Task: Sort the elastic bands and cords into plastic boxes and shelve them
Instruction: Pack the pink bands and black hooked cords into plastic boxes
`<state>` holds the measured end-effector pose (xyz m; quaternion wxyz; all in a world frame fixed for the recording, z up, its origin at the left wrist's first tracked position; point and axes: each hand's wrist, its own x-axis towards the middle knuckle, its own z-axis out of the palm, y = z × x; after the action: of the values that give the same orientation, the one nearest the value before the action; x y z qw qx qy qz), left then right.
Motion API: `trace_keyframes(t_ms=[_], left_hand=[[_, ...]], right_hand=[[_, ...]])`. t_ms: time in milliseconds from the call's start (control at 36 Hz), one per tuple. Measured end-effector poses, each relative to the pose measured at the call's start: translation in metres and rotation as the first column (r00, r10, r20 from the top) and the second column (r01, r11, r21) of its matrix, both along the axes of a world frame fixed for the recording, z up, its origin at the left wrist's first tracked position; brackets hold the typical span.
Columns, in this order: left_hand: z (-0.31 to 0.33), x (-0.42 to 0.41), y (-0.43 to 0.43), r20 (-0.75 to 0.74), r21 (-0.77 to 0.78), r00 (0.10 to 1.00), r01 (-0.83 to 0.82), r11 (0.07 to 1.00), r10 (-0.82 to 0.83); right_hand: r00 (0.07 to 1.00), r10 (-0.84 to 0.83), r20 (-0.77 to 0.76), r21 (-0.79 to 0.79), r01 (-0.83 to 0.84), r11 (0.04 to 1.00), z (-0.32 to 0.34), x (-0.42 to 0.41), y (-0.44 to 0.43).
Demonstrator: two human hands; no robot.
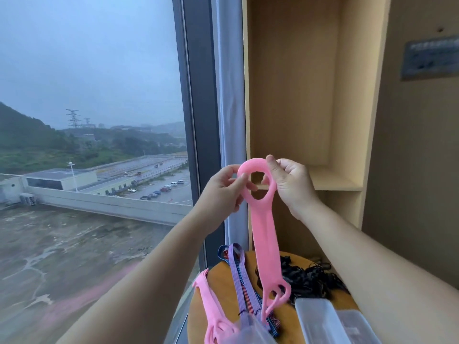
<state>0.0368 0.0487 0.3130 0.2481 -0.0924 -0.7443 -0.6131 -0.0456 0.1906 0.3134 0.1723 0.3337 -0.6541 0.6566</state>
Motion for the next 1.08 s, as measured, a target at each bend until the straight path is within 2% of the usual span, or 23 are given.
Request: trace_keyframes(t_ms=[139, 222, 417, 556, 639, 750, 861, 917, 972, 1083], left_hand=[[-0.006, -0.004, -0.008, -0.074, 0.049, 0.997, 0.005, 0.999, -0.001], [-0.006, -0.006, -0.01, -0.062, 0.004, 0.998, 0.028, 1.0, -0.028], [-0.021, -0.011, -0.002, -0.12, -0.033, 0.992, 0.021, 0.999, -0.025], [-0.051, -0.015, 0.005, -0.027, 0.003, 0.995, 0.092, 0.996, -0.092], [-0.061, -0.017, 0.005, 0.039, 0.039, 0.995, 0.086, 0.996, -0.087], [-0.066, -0.016, 0.007, 0.096, 0.12, 0.966, 0.226, 0.967, -0.238], [-0.071, -0.018, 0.015, 0.068, 0.344, 0.899, 0.387, 0.856, -0.433], [-0.073, -0.02, 0.02, 0.081, 0.357, 0.907, 0.36, 0.862, -0.412], [-0.074, -0.022, 0.025, 0.125, 0.296, 0.929, 0.3, 0.907, -0.348], [-0.074, -0.027, 0.032, 0.166, 0.248, 0.967, 0.15, 0.957, -0.195]], right_hand=[[0.945, 0.323, 0.053, 0.078, -0.327, 0.942, -0.001, -0.002, 0.014], [0.926, 0.378, 0.02, 0.179, -0.375, 0.909, 0.007, -0.007, 0.024], [0.949, 0.315, -0.005, 0.159, -0.31, 0.937, 0.015, -0.012, 0.025], [0.97, 0.238, -0.041, 0.176, -0.227, 0.958, 0.006, -0.012, 0.022], [0.969, 0.248, 0.011, 0.138, -0.247, 0.959, 0.003, -0.012, 0.023], [0.954, 0.295, 0.057, 0.086, -0.299, 0.95, 0.007, -0.009, 0.024], [0.963, 0.26, 0.074, 0.05, -0.264, 0.963, 0.014, -0.01, 0.027], [0.966, 0.248, 0.076, 0.05, -0.252, 0.966, 0.014, -0.013, 0.03], [0.97, 0.238, 0.049, 0.075, -0.241, 0.968, 0.012, -0.016, 0.034], [0.978, 0.179, -0.11, 0.187, -0.157, 0.97, 0.0, -0.02, 0.036]])
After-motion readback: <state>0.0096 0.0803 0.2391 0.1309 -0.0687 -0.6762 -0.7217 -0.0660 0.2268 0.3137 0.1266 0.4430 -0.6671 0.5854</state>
